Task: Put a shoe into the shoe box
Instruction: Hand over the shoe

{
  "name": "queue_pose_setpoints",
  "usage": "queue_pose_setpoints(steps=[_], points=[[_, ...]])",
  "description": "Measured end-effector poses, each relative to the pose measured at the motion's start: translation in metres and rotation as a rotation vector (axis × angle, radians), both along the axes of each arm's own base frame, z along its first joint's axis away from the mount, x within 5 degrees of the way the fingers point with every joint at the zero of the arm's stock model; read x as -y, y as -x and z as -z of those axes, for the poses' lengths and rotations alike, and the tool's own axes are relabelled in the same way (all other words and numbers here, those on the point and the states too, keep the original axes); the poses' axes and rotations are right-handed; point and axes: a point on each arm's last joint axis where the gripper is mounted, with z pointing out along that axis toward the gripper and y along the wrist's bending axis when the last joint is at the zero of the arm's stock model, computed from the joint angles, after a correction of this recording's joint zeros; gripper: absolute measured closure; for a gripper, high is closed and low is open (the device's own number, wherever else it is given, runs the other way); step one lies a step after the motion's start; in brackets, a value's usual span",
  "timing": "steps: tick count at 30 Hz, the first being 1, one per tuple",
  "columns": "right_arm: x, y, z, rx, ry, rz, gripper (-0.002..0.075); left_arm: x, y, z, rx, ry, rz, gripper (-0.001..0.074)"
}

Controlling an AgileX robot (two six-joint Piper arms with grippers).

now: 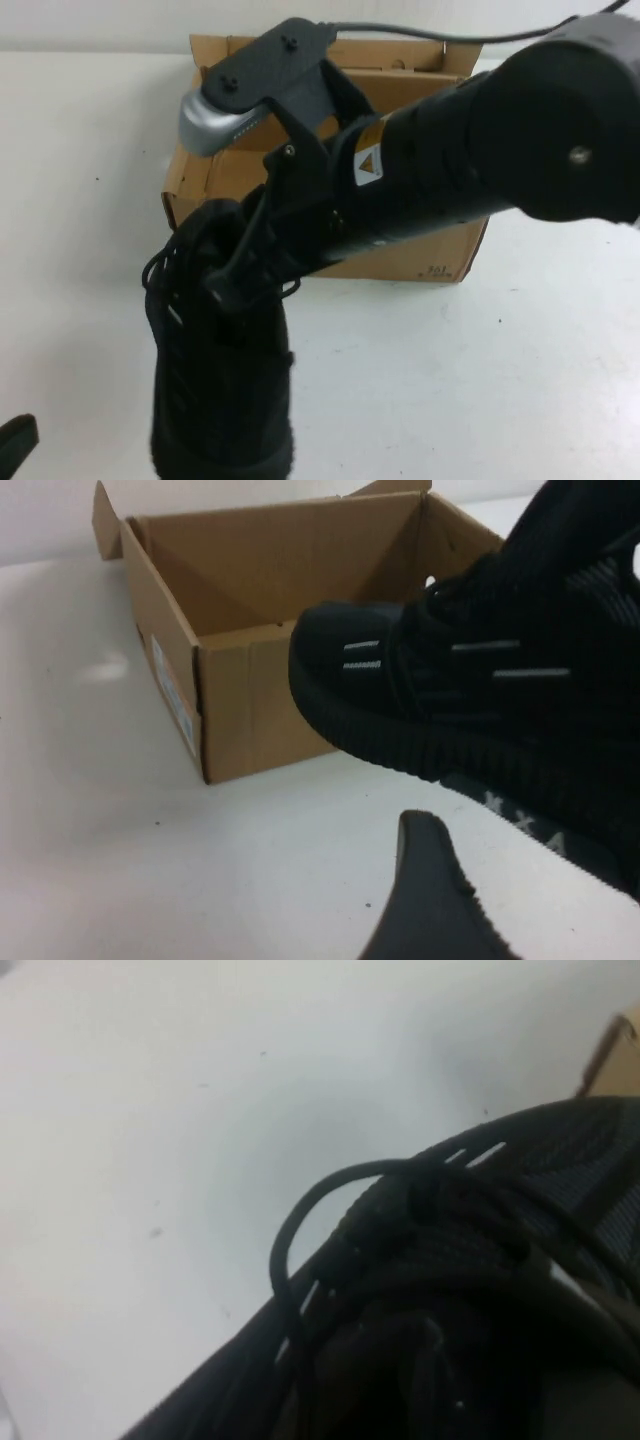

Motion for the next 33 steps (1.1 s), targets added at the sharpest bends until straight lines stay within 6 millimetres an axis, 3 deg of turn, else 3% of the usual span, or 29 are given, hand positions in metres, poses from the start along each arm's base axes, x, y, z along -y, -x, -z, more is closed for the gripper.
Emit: queue_pose_setpoints(steps=[9, 19, 26, 33], points=[[-0.017, -0.029, 0.015, -0.084, 0.031, 0.225, 0.0734, 0.01, -0.018, -0.003, -0.006, -0.025, 0.1, 0.0355], [-0.028, -0.043, -0.009, -0.066, 0.005, 0.289, 0.0734, 0.014, -0.043, -0.008, 0.022, -0.049, 0.124, 0.0346], [-0.036, -0.049, -0.017, -0.061, -0.047, 0.299, 0.0734, 0.019, -0.067, -0.03, -0.002, -0.033, 0.139, 0.0167], [-0.041, -0.053, -0.014, -0.068, -0.067, 0.311, 0.0734, 0.025, -0.083, -0.036, 0.007, -0.041, 0.19, 0.0136]])
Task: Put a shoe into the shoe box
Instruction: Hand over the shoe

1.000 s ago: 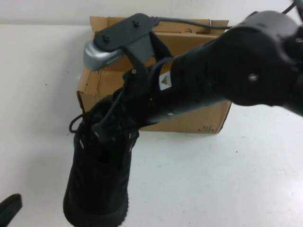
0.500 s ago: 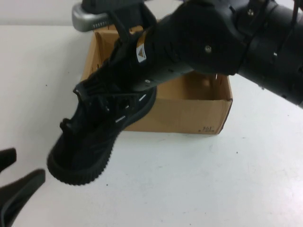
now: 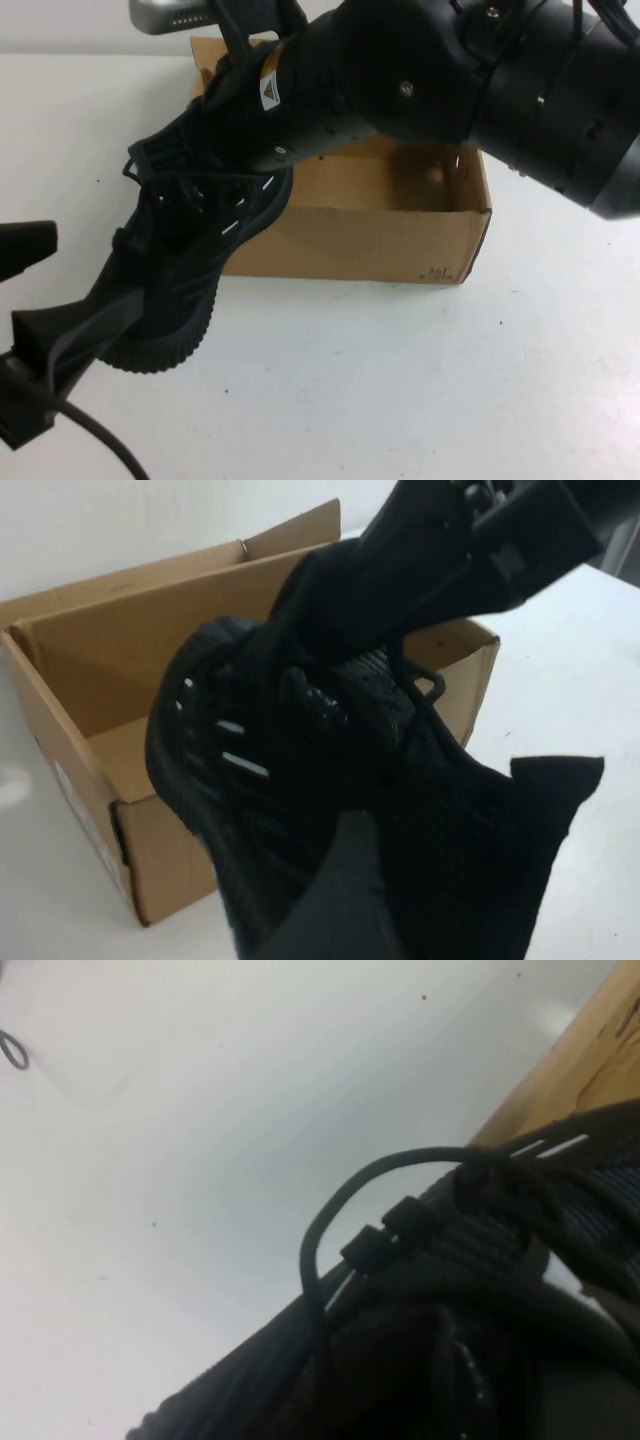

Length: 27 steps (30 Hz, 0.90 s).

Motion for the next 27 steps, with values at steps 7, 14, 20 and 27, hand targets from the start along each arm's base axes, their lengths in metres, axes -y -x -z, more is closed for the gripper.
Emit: queue_pose_setpoints(steps=[7, 14, 20, 27], points=[[-0.002, -0.001, -0.003, 0.016, -0.036, 0.005, 0.0734, 0.003, -0.008, 0.005, -0.027, -0.026, 0.029, 0.0136], [-0.004, 0.0, -0.006, -0.013, -0.079, 0.008, 0.0734, 0.003, -0.019, 0.01, -0.044, -0.042, 0.017, 0.0134], [-0.006, 0.003, -0.008, -0.045, -0.112, 0.002, 0.0734, 0.002, -0.029, 0.014, -0.063, -0.047, -0.005, 0.0143], [-0.007, 0.005, -0.007, -0.077, -0.122, -0.002, 0.0734, 0.002, -0.033, 0.017, -0.078, -0.06, -0.012, 0.0591]])
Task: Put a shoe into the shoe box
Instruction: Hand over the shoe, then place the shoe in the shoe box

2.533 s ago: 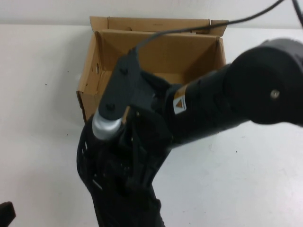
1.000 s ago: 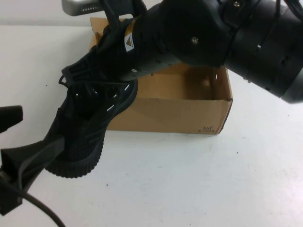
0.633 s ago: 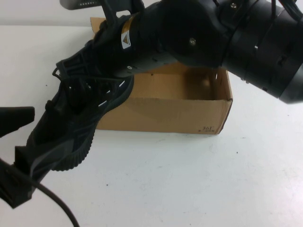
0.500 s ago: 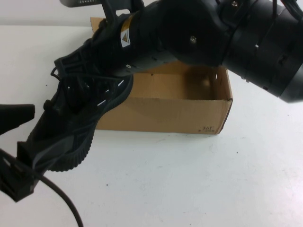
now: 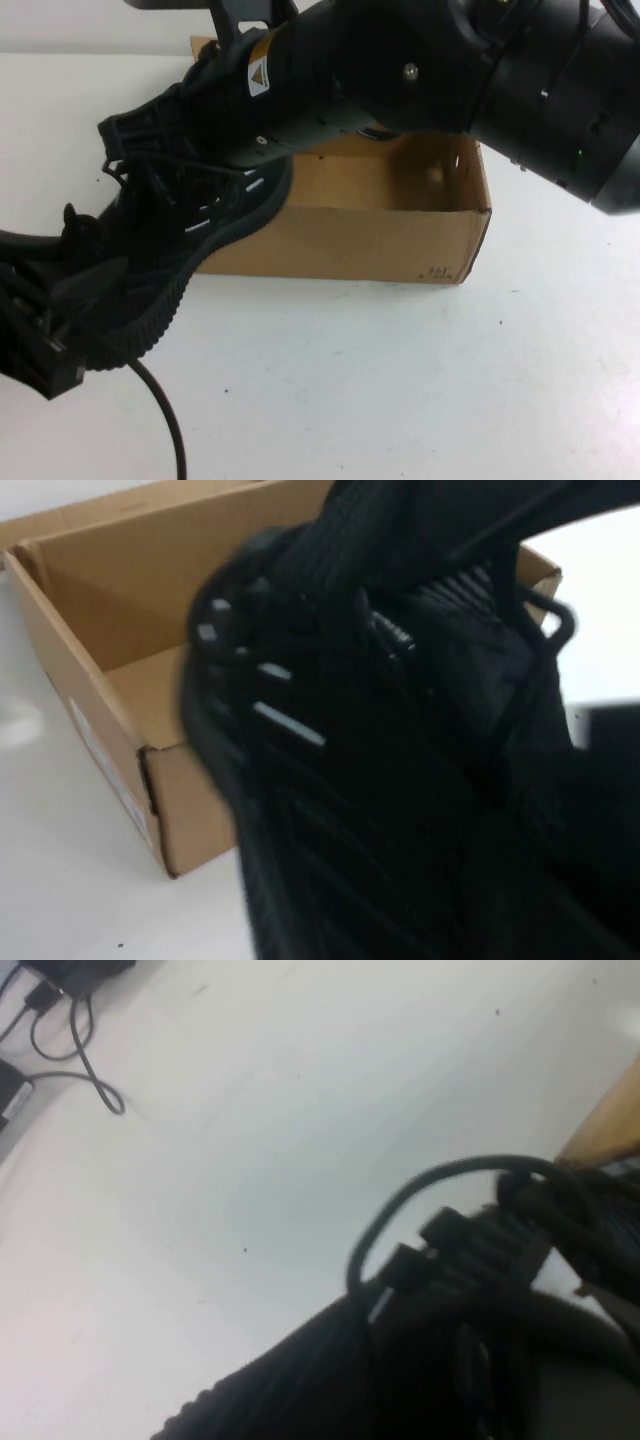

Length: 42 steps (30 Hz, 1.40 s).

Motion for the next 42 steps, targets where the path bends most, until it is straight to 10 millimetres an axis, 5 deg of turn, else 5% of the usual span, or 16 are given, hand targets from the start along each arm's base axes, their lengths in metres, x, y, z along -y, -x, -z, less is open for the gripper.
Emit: queue_pose_setpoints(steps=[3, 15, 19, 28, 42], points=[[0.001, 0.001, 0.001, -0.016, 0.019, -0.003, 0.0734, 0.0, 0.0, 0.0, -0.004, -0.004, 0.005, 0.0684], [0.002, 0.003, 0.003, 0.035, 0.091, -0.081, 0.071, 0.003, 0.003, 0.001, -0.031, 0.015, 0.034, 0.0701], [0.001, 0.004, 0.002, 0.049, 0.088, -0.112, 0.0618, 0.004, 0.004, 0.002, -0.045, 0.014, 0.05, 0.0701], [0.012, 0.014, -0.022, 0.17, 0.065, -0.168, 0.0271, 0.005, 0.005, 0.003, -0.058, 0.022, 0.071, 0.0702], [0.053, 0.032, -0.064, 0.417, 0.176, -0.189, 0.0209, 0.005, 0.004, 0.002, -0.048, 0.022, 0.065, 0.0703]])
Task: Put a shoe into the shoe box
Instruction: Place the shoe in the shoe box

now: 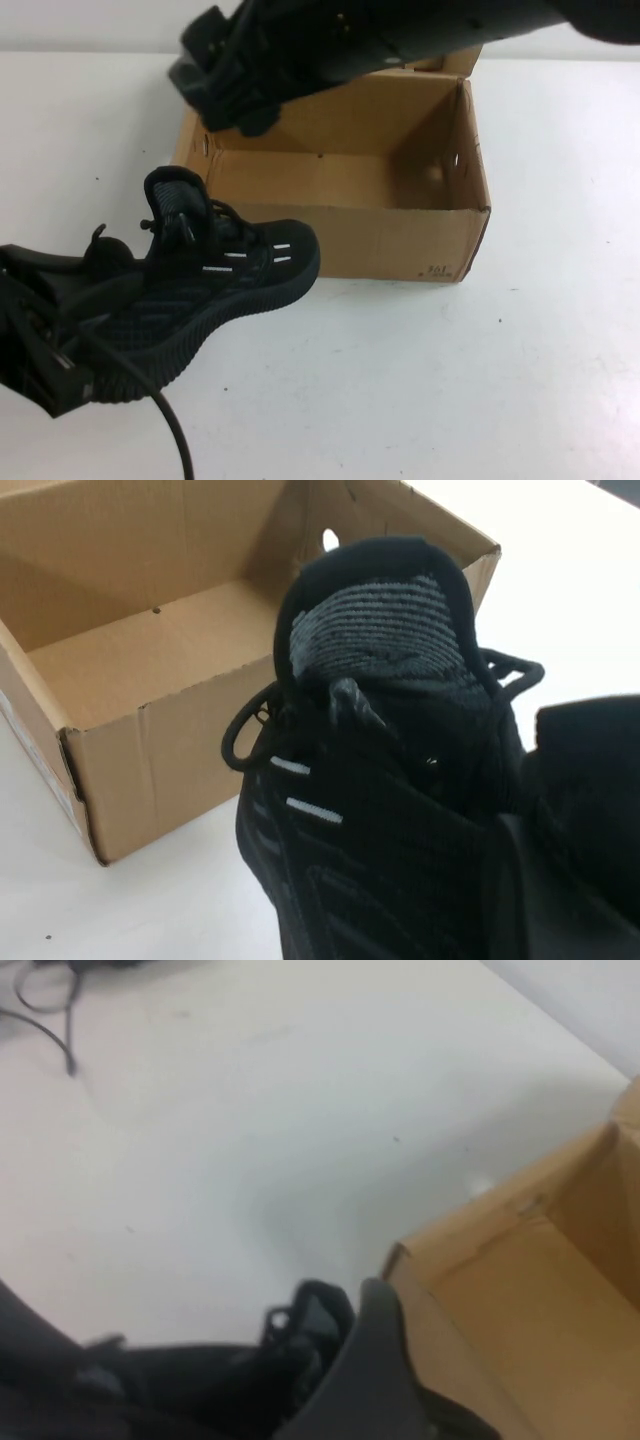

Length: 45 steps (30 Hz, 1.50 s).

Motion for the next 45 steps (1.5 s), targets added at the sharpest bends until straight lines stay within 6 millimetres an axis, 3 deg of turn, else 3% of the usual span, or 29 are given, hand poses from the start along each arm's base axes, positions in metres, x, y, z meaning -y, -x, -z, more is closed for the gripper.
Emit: queue_pose_setpoints(steps=[7, 12, 18, 25, 32, 39, 45], points=[[0.015, 0.01, -0.004, 0.09, 0.164, -0.089, 0.0238, 0.001, -0.001, -0.001, 0.02, -0.001, 0.018, 0.0704], [0.024, 0.017, 0.003, 0.104, 0.343, -0.191, 0.0253, 0.007, -0.007, 0.002, 0.015, -0.033, 0.111, 0.0704], [0.032, 0.019, 0.017, 0.08, 0.496, -0.251, 0.0283, 0.017, -0.014, -0.022, 0.071, -0.076, 0.313, 0.0704], [0.053, 0.033, 0.018, 0.055, 0.488, -0.27, 0.0293, 0.022, -0.01, -0.047, 0.154, -0.197, 0.564, 0.0705], [0.084, 0.073, 0.002, 0.08, 0.385, -0.371, 0.0293, 0.021, -0.008, -0.053, 0.178, -0.241, 0.606, 0.0705], [0.097, 0.095, 0.027, 0.028, 0.36, -0.455, 0.0279, 0.021, -0.009, -0.052, 0.179, -0.245, 0.606, 0.0705], [0.092, 0.088, 0.054, 0.055, 0.355, -0.433, 0.0236, 0.021, -0.003, -0.056, 0.202, -0.241, 0.605, 0.0705]])
